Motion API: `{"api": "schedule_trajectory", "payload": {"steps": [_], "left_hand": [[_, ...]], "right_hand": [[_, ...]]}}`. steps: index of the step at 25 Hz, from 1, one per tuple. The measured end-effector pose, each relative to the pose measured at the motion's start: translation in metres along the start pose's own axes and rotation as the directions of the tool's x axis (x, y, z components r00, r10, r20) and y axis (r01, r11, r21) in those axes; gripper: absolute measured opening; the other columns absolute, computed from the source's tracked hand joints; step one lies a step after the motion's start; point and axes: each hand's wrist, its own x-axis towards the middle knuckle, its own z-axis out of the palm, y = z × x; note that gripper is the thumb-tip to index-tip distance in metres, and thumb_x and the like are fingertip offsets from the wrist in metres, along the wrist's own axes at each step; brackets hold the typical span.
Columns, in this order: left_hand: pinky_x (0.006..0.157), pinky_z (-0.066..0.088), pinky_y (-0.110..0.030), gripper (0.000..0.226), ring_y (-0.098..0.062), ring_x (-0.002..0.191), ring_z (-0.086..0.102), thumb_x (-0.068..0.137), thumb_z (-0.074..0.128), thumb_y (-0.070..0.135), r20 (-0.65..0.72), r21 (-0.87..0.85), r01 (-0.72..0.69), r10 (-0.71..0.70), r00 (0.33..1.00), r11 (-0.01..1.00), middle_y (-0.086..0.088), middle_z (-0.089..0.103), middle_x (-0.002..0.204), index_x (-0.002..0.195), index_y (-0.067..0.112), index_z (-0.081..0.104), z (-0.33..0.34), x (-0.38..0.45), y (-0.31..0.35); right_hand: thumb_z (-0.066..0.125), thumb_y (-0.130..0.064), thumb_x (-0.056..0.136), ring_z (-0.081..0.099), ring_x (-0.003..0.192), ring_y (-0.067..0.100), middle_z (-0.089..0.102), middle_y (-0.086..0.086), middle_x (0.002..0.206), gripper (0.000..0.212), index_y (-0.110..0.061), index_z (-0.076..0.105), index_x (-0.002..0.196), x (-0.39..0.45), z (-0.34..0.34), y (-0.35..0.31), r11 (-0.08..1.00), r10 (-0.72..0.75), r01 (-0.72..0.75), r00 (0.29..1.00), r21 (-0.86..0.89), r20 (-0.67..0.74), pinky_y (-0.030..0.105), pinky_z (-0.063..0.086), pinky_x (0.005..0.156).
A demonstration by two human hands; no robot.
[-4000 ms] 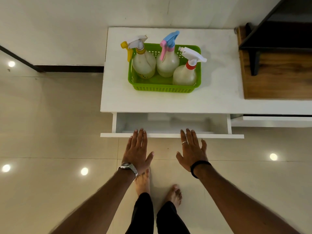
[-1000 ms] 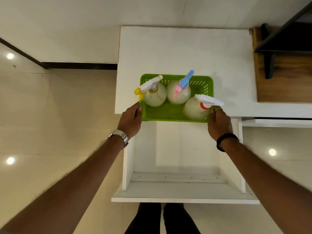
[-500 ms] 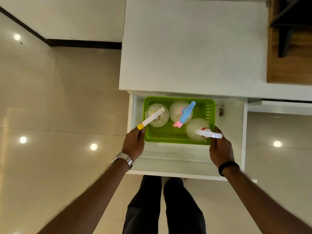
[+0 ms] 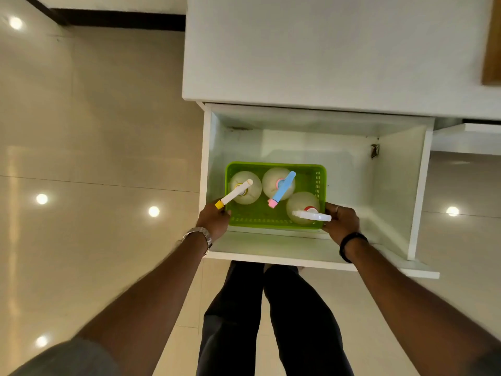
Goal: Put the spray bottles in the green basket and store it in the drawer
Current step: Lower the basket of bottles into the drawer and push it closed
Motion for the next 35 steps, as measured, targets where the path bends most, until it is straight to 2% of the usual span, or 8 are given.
{"api": "schedule_trajectory", "payload": {"steps": [4,8,12,16,19,22,26,35], "left_hand": [[0.057,0.033,-0.026,0.033,-0.013,0.063,0.038,0.096,0.058,0.005,0.139,0.044,0.069,-0.074,0.987,0.997,0.001,0.038,0.071,0.127,-0.005,0.055,0.019,0.021,-0.011],[0.054,0.035,-0.016,0.017,-0.006,0.058,0.043,0.101,0.047,0.003,0.237,-0.015,0.221,-0.212,0.948,0.975,-0.002,0.039,0.077,0.095,0.018,0.053,0.030,0.031,-0.019],[0.070,0.043,-0.026,0.049,-0.021,0.084,0.052,0.095,0.042,-0.009,0.221,-0.043,0.161,-0.148,0.964,0.986,-0.011,0.056,0.098,0.139,0.008,0.055,0.034,0.037,-0.024],[0.063,0.037,-0.023,0.031,-0.016,0.072,0.045,0.100,0.053,0.007,0.237,0.065,0.174,-0.184,0.954,0.983,0.004,0.040,0.075,0.130,0.002,0.053,0.037,0.024,-0.020],[0.079,0.040,-0.027,0.030,-0.026,0.101,0.058,0.102,0.049,0.038,0.388,0.387,-0.030,-0.134,0.912,0.922,-0.003,0.059,0.102,0.121,0.014,0.052,0.027,0.006,-0.014],[0.082,0.044,-0.035,0.048,-0.033,0.112,0.062,0.102,0.033,0.054,0.486,0.635,-0.264,-0.109,0.867,0.726,-0.014,0.066,0.117,0.106,0.012,0.056,0.020,-0.017,-0.009],[0.084,0.049,-0.041,0.045,-0.034,0.098,0.064,0.103,0.033,0.047,0.460,0.612,-0.385,0.085,0.884,0.691,-0.014,0.068,0.101,0.083,0.013,0.053,0.016,-0.058,-0.002],[0.087,0.053,-0.042,0.031,-0.024,0.097,0.063,0.102,0.038,0.031,0.353,0.545,-0.483,0.334,0.874,0.686,-0.002,0.070,0.104,0.103,0.015,0.064,0.023,-0.091,-0.003]], "right_hand": [[0.078,-0.004,0.077,0.071,0.102,0.028,0.078,0.007,0.101,0.038,-0.021,0.077,0.111,0.027,0.021,0.016,0.984,0.105,-0.106,0.994,0.144,0.014,0.048,0.057,0.095],[0.077,-0.005,0.078,0.070,0.104,0.025,0.077,0.002,0.100,0.041,-0.022,0.076,0.115,0.032,0.032,0.026,0.985,0.150,-0.148,0.989,0.085,-0.014,0.044,0.055,0.098],[0.072,-0.010,0.088,0.068,0.109,0.028,0.076,0.006,0.113,0.037,-0.020,0.072,0.123,0.036,0.041,0.031,0.985,0.173,-0.173,0.985,0.005,-0.023,0.042,0.052,0.103],[0.061,-0.011,0.093,0.065,0.113,0.035,0.071,0.016,0.121,0.030,-0.011,0.070,0.121,0.041,0.041,0.026,0.932,0.292,-0.304,0.952,0.198,0.088,0.046,0.052,0.101],[0.045,-0.036,0.101,0.062,0.112,0.028,0.067,0.009,0.123,0.035,-0.016,0.062,0.124,0.035,0.037,0.010,0.734,0.408,-0.468,0.883,0.493,0.231,0.041,0.048,0.092],[0.035,-0.062,0.099,0.057,0.119,0.027,0.062,0.004,0.127,0.056,-0.023,0.054,0.134,0.032,0.035,0.004,0.733,0.383,-0.485,0.874,0.478,0.300,0.044,0.041,0.100],[0.034,-0.069,0.096,0.060,0.116,0.025,0.061,0.004,0.130,0.065,-0.024,0.053,0.139,0.027,0.039,-0.009,0.758,0.361,-0.468,0.881,0.455,0.305,0.043,0.047,0.093],[0.034,-0.071,0.095,0.057,0.122,0.026,0.059,0.005,0.136,0.066,-0.025,0.052,0.140,0.028,0.053,-0.035,0.819,0.356,-0.448,0.887,0.360,0.295,0.047,0.048,0.101]]}}
